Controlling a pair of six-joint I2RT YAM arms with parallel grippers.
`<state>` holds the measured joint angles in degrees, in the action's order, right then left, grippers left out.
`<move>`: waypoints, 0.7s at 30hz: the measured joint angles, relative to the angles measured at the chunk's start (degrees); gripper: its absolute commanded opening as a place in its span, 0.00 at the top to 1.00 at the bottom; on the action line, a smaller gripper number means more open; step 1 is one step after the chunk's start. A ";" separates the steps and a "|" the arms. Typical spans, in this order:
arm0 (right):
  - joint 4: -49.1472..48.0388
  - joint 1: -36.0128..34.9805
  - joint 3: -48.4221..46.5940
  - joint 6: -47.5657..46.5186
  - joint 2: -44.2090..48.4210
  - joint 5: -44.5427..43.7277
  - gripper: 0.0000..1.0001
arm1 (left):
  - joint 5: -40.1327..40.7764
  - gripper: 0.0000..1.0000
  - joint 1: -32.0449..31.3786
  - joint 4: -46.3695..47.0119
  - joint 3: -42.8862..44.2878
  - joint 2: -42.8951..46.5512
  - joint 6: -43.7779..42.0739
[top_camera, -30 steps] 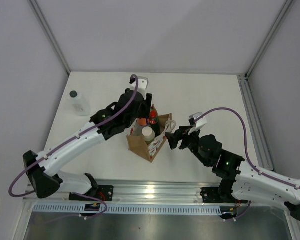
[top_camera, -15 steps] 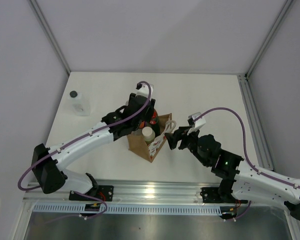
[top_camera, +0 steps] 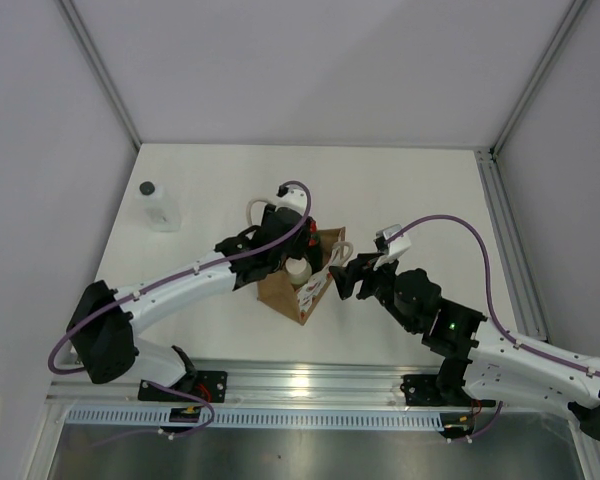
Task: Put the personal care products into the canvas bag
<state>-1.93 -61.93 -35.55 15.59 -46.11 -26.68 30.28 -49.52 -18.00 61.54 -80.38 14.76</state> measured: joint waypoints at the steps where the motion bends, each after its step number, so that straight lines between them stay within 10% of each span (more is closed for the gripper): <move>1: 0.00 0.00 0.00 0.00 0.00 0.00 0.22 | -0.11 0.84 0.02 0.46 -0.59 -0.02 0.22; 21: -0.02 0.00 0.00 -0.17 -1.20 0.00 0.22 | -1.09 0.36 0.96 5.99 -9.60 3.63 6.21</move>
<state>-1.96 -61.93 -35.55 15.42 -47.31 -26.68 29.19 -48.56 -12.01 51.94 -76.75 20.97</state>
